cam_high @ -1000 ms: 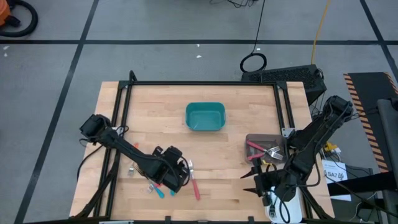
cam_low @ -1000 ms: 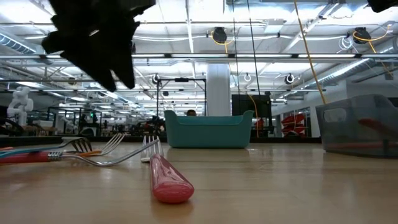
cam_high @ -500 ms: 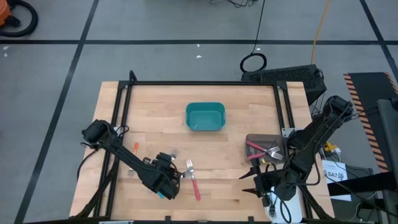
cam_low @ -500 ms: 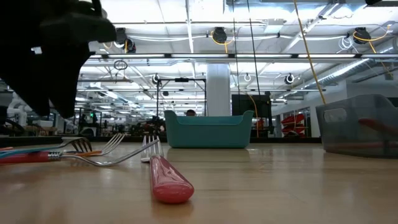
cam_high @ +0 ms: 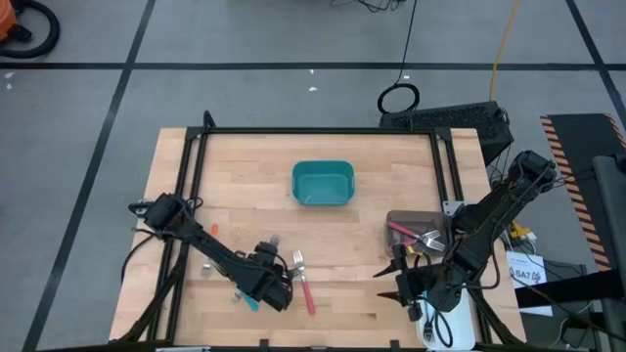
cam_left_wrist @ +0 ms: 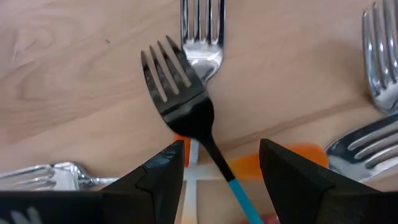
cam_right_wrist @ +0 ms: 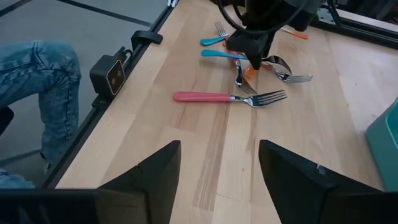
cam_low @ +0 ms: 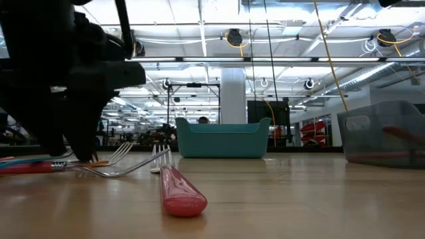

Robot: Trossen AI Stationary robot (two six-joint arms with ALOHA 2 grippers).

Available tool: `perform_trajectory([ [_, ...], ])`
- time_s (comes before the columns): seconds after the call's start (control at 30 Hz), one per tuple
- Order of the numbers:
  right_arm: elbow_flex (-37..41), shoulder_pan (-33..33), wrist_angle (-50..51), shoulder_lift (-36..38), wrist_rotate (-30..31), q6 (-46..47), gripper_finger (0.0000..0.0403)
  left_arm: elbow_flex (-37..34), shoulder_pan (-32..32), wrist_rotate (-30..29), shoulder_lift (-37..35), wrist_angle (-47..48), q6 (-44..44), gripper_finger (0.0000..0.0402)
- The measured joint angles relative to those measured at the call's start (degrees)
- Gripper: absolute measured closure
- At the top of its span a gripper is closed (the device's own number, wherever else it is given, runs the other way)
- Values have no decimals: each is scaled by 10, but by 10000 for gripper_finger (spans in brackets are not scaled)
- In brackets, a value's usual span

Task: Sort silverware by color (type)
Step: Put the blue fork into the white bin

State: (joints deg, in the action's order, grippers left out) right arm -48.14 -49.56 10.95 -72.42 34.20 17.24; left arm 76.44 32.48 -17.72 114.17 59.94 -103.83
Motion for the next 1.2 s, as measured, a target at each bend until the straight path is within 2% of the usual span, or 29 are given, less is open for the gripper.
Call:
perform_trajectory([
  [0.57,0,0,0,0,0,0,193,-4,-22,-8,-1,-2,46,196],
  [0.67,0,0,0,0,0,3,193,-4,-25,-8,-1,-2,47,212],
  [0.93,0,0,1,0,0,1,193,-4,-25,-8,4,-7,66,291],
  [1.2,0,0,1,0,0,-1,193,-3,-38,2,22,-57,133,309],
])
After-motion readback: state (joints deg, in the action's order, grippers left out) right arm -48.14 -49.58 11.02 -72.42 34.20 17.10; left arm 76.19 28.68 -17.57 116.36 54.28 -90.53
